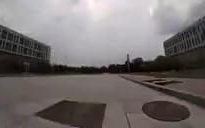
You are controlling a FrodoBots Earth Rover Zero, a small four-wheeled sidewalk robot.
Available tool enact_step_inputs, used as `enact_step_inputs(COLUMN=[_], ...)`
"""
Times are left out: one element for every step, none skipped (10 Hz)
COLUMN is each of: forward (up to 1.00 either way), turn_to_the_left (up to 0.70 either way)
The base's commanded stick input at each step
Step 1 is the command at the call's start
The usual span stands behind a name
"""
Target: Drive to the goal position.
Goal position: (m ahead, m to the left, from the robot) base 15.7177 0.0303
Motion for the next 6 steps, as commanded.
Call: enact_step_inputs(forward=[0.7, 0.7, 0.7, 0.7, 0.7, 0.7], turn_to_the_left=[0.0, 0.0, 0.0, 0.0, 0.0, 0.0])
